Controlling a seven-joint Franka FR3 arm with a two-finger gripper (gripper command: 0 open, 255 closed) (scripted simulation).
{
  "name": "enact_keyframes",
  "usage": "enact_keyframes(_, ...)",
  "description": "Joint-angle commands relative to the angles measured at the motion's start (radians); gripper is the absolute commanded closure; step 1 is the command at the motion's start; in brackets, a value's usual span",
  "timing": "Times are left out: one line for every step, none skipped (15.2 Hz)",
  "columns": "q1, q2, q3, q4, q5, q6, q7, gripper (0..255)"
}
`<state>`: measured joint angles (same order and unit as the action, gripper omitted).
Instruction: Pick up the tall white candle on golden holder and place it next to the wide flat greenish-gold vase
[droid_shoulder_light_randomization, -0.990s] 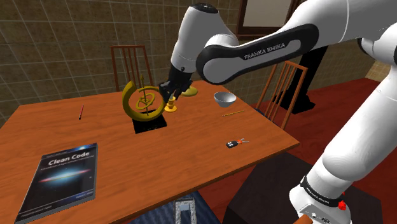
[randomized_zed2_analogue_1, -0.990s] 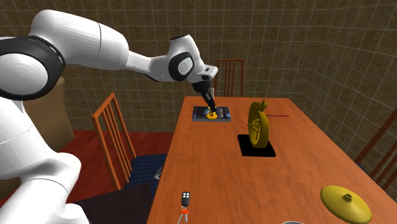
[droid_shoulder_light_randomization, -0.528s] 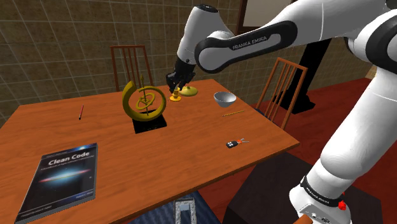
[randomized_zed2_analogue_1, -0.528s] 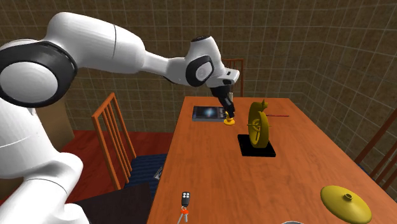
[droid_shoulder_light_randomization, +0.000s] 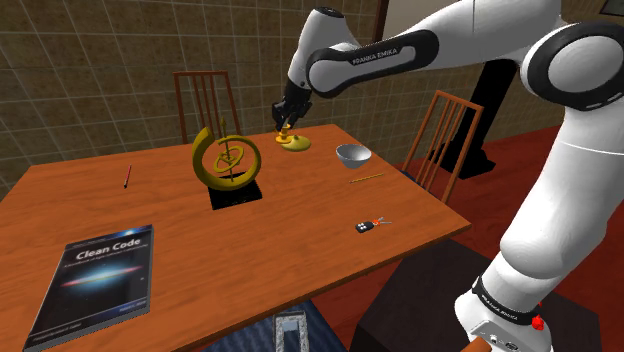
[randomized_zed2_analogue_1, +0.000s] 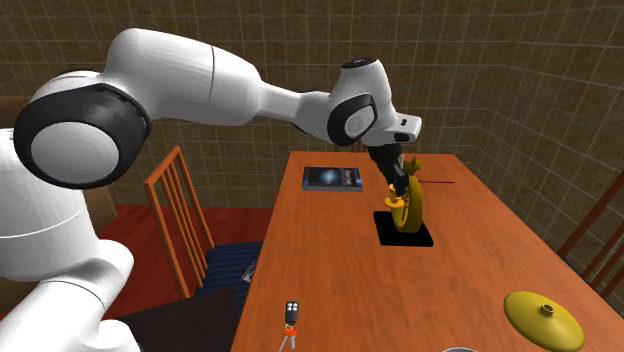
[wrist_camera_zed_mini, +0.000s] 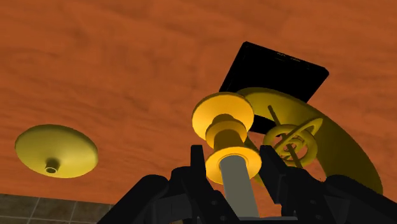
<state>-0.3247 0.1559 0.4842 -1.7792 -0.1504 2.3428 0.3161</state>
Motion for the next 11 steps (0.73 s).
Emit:
enact_keyframes(-0.016,0.049,-0.014,0.062,-0.004,-0.015,-0.039,255)
enact_keyframes(-0.023,0.072,-0.02,0.091,-0.005,-0.023,-0.056,255)
enact_keyframes(-0.029,0.095,-0.026,0.121,-0.007,-0.031,-0.073,255)
enact_keyframes(-0.035,0.119,-0.032,0.154,-0.008,-0.041,-0.09,255)
enact_keyframes(-0.041,0.145,-0.037,0.188,-0.01,-0.051,-0.106,255)
enact_keyframes(-0.046,0.171,-0.042,0.224,-0.013,-0.063,-0.122,255)
enact_keyframes(-0.051,0.198,-0.047,0.263,-0.015,-0.075,-0.138,255)
enact_keyframes(-0.055,0.226,-0.052,0.303,-0.017,-0.089,-0.153,255)
enact_keyframes(-0.058,0.256,-0.057,0.346,-0.02,-0.104,-0.169,255)
enact_keyframes(-0.06,0.287,-0.062,0.393,-0.023,-0.121,-0.184,255)
enact_keyframes(-0.062,0.319,-0.067,0.442,-0.026,-0.139,-0.2,255)
